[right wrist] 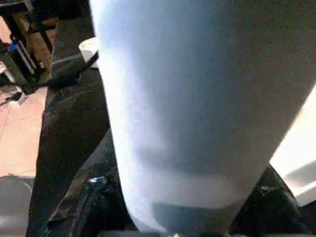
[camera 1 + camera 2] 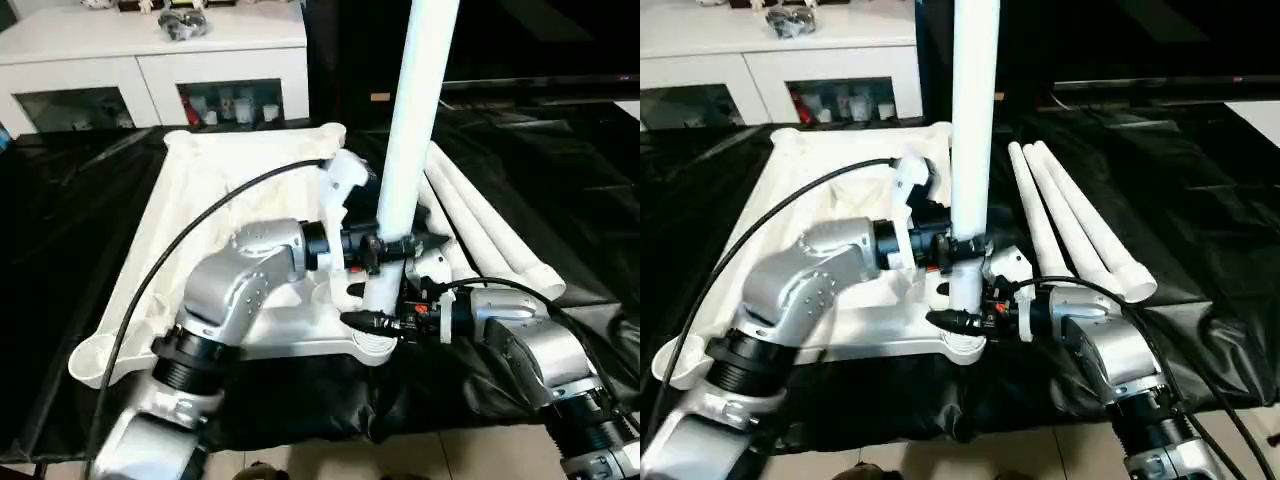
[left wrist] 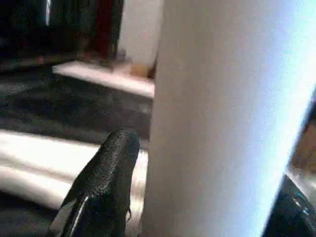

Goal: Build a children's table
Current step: Insert table leg to table base

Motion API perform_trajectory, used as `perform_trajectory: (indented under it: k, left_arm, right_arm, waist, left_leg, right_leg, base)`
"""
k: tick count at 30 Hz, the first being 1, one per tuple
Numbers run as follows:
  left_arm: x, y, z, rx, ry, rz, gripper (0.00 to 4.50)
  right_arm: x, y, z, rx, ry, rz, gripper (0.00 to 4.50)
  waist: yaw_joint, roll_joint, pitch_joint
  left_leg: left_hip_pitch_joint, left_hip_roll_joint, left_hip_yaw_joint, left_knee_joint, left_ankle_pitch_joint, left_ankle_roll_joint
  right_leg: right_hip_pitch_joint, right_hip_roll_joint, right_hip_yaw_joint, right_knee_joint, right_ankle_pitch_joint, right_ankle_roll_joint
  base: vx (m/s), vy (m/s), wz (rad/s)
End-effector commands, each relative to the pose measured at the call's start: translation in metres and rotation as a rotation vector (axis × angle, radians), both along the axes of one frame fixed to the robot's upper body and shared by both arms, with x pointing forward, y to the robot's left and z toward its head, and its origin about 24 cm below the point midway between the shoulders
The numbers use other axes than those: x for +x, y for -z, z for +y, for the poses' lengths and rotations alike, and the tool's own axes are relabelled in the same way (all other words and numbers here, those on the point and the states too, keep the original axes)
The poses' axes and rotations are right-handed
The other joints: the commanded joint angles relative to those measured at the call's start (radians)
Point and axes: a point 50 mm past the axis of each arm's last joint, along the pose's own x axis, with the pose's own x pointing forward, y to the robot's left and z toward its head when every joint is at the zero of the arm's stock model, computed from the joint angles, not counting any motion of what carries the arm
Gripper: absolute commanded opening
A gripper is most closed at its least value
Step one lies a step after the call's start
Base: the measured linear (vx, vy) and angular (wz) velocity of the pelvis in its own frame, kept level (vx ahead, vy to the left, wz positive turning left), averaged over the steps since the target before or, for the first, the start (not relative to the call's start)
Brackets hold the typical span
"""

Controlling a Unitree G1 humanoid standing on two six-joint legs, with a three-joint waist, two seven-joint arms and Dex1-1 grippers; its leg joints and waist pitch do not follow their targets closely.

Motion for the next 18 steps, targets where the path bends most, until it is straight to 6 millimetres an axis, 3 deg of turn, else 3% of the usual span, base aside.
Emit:
perform_trajectory:
  k: [1, 5, 7, 8, 11, 18]
  left_arm:
    - [0.002, -0.014, 0.013, -0.091, -0.040, -0.022, 2.82]
    - [-0.002, -0.018, 0.021, -0.124, -0.010, -0.025, 2.82]
    - [-0.022, -0.013, 0.040, -0.103, 0.141, -0.007, 2.82]
    - [-0.026, -0.010, 0.044, -0.081, 0.171, 0.001, 2.82]
    - [-0.032, 0.000, 0.059, 0.020, 0.197, 0.008, 2.82]
    - [-0.031, 0.013, 0.078, 0.158, 0.165, -0.017, 2.82]
  right_arm:
    - [0.000, 0.003, -0.003, -0.006, 0.038, 0.006, 1.99]
    - [-0.002, 0.004, -0.003, -0.004, 0.040, 0.008, 1.98]
    - [-0.005, 0.006, -0.004, -0.006, 0.045, 0.012, 1.98]
    - [-0.005, 0.006, -0.004, -0.007, 0.046, 0.013, 1.98]
    - [-0.006, 0.008, -0.005, -0.011, 0.048, 0.014, 1.98]
    - [-0.009, 0.010, -0.006, -0.019, 0.053, 0.012, 1.98]
  waist:
    - [0.003, -0.018, -0.057]
    - [0.003, -0.017, -0.056]
    - [0.003, -0.013, -0.057]
    - [-0.002, -0.013, -0.055]
    - [-0.003, -0.008, -0.056]
    - [-0.003, -0.004, -0.054]
  left_leg:
    - [0.019, 0.074, -0.047, -0.078, -0.317, 0.027]
    - [0.022, 0.075, -0.048, -0.080, -0.329, 0.025]
    - [0.020, 0.077, -0.051, -0.084, -0.333, 0.014]
    - [0.013, 0.077, -0.052, -0.090, -0.333, 0.013]
    - [0.028, 0.075, -0.049, -0.086, -0.346, 0.001]
    - [0.031, 0.077, -0.048, -0.092, -0.376, -0.024]
  right_leg:
    - [0.024, -0.092, 0.042, -0.099, -0.462, -0.153]
    - [0.021, -0.090, 0.043, -0.100, -0.479, -0.145]
    - [0.023, -0.092, 0.045, -0.094, -0.469, -0.147]
    - [0.025, -0.088, 0.046, -0.090, -0.455, -0.147]
    - [0.016, -0.085, 0.049, -0.090, -0.451, -0.150]
    - [0.017, -0.087, 0.052, -0.088, -0.451, -0.149]
  base:
    - [0.000, 0.000, 0.00]
    - [0.000, 0.000, 0.00]
    - [0.000, 0.000, 0.00]
    - [0.000, 0.000, 0.00]
    - [0.000, 0.000, 0.00]
    - [0.000, 0.000, 0.00]
